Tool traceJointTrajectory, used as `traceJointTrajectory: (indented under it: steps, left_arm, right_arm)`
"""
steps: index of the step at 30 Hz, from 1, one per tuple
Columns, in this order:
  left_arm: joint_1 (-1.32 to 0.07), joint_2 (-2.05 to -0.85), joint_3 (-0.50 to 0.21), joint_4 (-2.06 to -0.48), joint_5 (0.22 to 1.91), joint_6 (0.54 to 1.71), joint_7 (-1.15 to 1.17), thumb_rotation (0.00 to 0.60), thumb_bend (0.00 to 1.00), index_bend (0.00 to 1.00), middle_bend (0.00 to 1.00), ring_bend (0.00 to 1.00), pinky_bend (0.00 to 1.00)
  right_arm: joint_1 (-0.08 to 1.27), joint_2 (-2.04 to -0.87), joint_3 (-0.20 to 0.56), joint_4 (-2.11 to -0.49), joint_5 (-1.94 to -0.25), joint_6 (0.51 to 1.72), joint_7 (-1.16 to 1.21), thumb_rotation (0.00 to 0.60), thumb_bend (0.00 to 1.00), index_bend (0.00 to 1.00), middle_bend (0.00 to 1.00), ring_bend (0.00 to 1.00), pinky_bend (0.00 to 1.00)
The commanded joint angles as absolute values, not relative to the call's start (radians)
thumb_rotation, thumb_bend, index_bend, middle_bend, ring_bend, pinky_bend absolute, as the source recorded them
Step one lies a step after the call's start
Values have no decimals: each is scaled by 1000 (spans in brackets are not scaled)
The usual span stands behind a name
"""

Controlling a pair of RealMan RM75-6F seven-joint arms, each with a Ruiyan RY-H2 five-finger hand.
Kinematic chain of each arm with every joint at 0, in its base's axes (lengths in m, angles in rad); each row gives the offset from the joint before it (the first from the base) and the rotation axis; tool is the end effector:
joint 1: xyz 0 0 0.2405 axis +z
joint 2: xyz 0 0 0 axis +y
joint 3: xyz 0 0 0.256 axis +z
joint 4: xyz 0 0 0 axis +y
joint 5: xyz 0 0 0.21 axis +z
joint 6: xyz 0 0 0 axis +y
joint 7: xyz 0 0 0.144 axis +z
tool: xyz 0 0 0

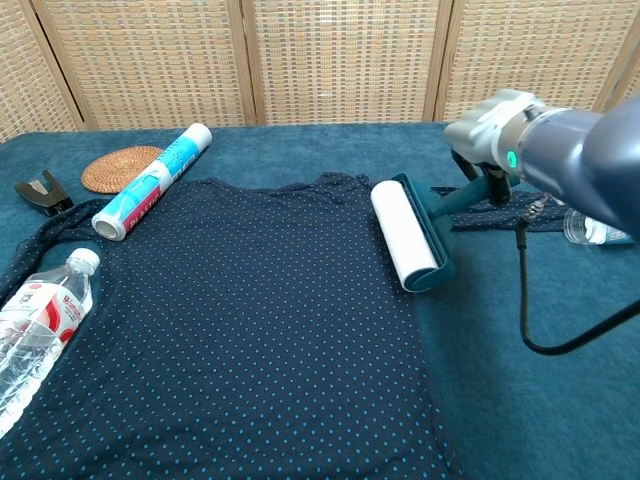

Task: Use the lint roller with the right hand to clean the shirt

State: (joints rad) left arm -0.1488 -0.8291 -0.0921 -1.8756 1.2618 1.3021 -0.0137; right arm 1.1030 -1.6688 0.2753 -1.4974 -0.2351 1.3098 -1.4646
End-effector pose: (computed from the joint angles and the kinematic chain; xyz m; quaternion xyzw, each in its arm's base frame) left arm -0.2966 0.2008 0.2161 -0.5625 -0.4585 -0.3338 0.6017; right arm -0.0887 -0.3873 -0.0173 0.7468 -0.2211 0.0612 0.6242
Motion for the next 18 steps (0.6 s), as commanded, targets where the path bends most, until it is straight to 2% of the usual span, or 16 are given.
traceJointTrajectory:
  steps: [1,9,18]
  left_arm:
    - [-152,-828,-93,-1873,1257,1295,-20,600,0,0,0,0,0]
    - [-155,-823,-97,-1870,1253,1290,-39,600,0,0,0,0,0]
    - [-154,-819,-94,-1862,1270,1292,-64,600,0,0,0,0,0]
  right_arm:
    - [1128,-1706,272,-1473,-227,1329,-1490,600,851,786,1000,1000,1000]
    - [1178,-1798,283,-1420,-206,1369,-1546,600,852,782,1000,1000,1000]
    - [1240,-1920,329,-1387,-189,1444,-1608,600,853,776,1000,1000,1000]
